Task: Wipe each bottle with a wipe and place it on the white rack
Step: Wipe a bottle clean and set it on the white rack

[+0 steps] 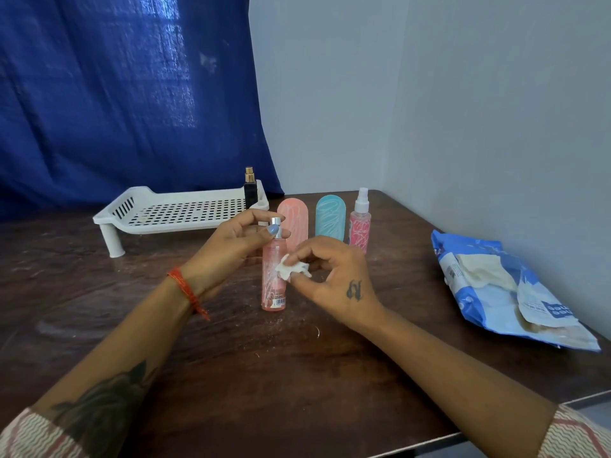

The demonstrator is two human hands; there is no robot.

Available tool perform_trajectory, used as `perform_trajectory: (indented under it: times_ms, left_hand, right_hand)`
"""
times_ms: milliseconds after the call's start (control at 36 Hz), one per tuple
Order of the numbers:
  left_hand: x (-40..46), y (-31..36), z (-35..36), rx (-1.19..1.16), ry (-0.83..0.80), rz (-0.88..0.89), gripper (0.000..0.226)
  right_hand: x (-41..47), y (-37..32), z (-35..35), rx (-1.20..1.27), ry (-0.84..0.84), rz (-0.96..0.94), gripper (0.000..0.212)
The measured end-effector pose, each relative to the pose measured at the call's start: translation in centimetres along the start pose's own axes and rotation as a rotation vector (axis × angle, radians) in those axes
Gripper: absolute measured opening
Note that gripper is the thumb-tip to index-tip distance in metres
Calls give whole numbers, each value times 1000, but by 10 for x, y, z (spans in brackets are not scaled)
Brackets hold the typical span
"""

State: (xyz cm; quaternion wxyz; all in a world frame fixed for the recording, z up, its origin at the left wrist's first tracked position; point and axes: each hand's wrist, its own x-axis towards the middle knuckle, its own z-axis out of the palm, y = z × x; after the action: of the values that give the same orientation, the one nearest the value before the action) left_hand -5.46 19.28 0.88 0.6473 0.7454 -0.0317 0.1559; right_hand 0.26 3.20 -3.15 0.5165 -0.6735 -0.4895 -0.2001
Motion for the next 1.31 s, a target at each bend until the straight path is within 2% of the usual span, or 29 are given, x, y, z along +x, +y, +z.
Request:
perform_trajectory:
  times_ms: [167, 333, 500, 639, 778, 1000, 1194, 1306]
  left_hand:
    - [0, 1, 0, -32, -1, -6, 16]
    - [0, 1, 1, -19, 23, 0, 18]
    - [-1, 2, 1, -30, 36, 3, 17]
    - [-2, 2, 1, -16, 46, 0, 18]
    - [-2, 3, 2, -9, 50, 2, 16]
    - [-3, 5, 4, 34, 70, 1, 17]
    - [-4, 7, 5, 33, 93, -1, 19]
    - [-5, 7, 6, 30, 101, -2, 20]
  right_hand:
    - [-1, 4, 1, -35, -13, 38, 10]
    - [1, 1, 1, -16, 55, -3, 20]
    - [-1, 1, 0, 10, -16, -25, 12]
    - [-2, 4, 0, -28, 6, 22, 12]
    - [0, 3, 1, -52, 73, -33, 18]
    - [-1, 2, 0, -48, 4, -76, 14]
    - [0, 2, 0, -94, 94, -100, 16]
    - [0, -1, 0, -88, 66, -137, 18]
